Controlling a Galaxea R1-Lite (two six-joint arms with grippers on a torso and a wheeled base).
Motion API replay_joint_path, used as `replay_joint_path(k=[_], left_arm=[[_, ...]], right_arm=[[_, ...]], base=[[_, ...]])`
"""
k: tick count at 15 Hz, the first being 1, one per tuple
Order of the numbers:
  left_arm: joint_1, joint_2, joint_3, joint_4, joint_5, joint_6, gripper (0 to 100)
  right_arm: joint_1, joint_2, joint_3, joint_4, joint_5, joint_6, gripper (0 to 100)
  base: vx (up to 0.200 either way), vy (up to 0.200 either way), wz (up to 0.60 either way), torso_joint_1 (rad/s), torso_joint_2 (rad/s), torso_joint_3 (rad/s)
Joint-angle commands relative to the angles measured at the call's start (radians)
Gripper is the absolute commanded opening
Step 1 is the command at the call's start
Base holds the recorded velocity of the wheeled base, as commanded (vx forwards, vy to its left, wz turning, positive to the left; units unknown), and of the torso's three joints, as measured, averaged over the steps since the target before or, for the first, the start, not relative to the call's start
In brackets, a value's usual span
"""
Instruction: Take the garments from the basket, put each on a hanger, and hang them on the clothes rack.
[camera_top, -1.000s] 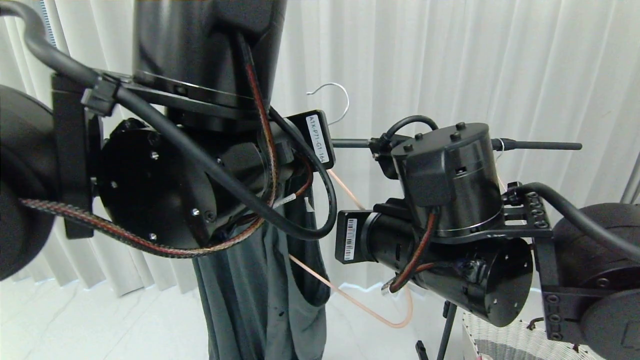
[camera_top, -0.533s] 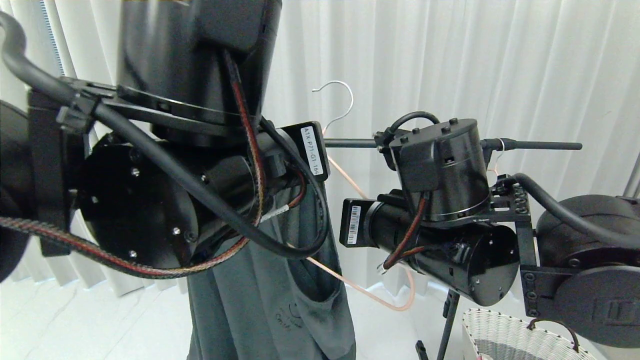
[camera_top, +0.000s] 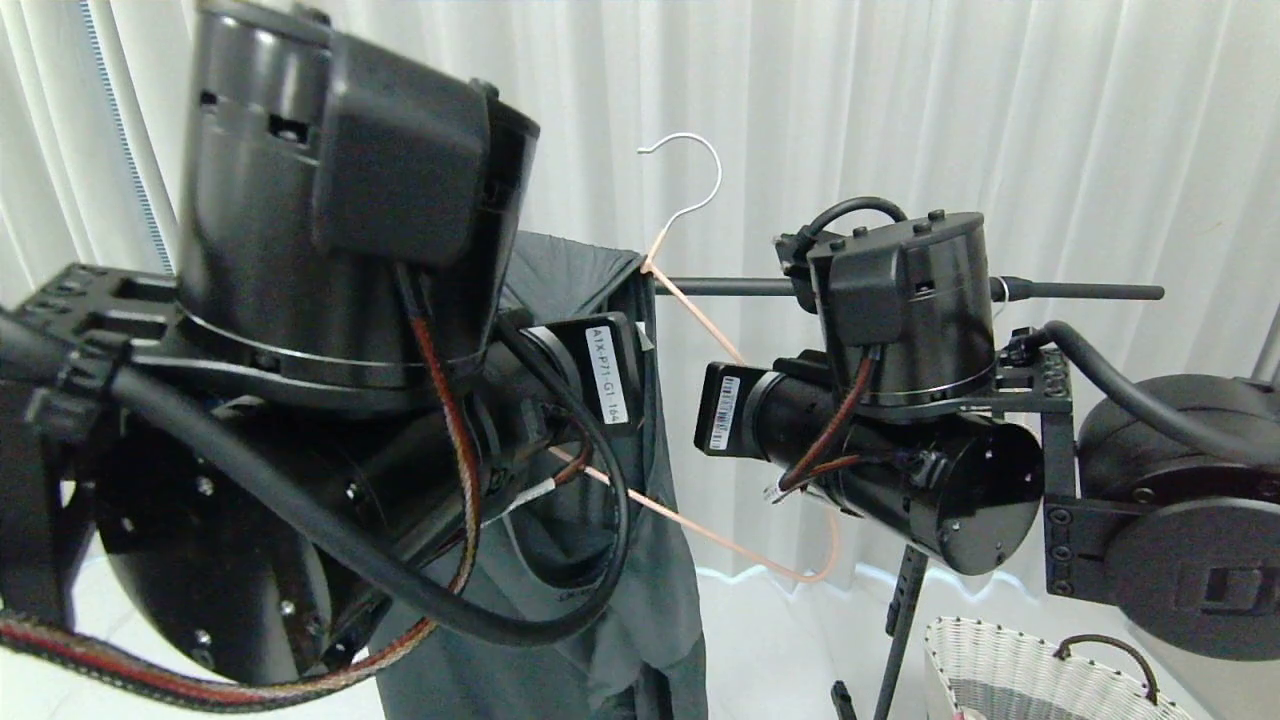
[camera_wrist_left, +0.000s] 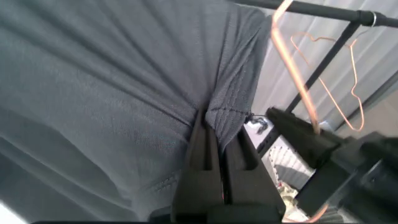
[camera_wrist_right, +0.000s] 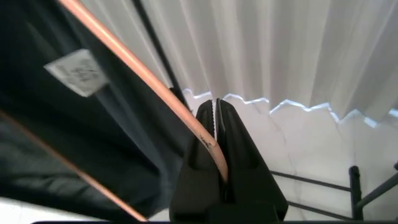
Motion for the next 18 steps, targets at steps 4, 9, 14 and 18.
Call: replay_joint_path(k=[4,9,14,18], left_arm=[[0.004,-0.027,0.123,-0.111,0.007,0.003,0],[0.004,-0.029,0.105,-0.178,0.009,0.014,0],[-0.021,-0.027,0.114,-0.22,0.009,0.016,0],[-0.07,-0.027,0.14,-0.22,0.006,0.016,0]], right_arm=[[-0.038,-0.017,0.008,-0.074,-0.045,-0.092,0],[-0.07,-0.049,0.179,-0.354,-0.055,-0.414,0],[-0.065,-0.115,0.331,-0.485,-0.052,-0.537,0],[-0.05,-0.109,0.374,-0.598,-0.052,-0.613,0]], base=[[0.0,0.0,0.0,0.0,0.0,0.0],[0.0,0.0,0.0,0.0,0.0,0.0],[0.0,0.0,0.0,0.0,0.0,0.0],[0.0,0.0,0.0,0.0,0.0,0.0]])
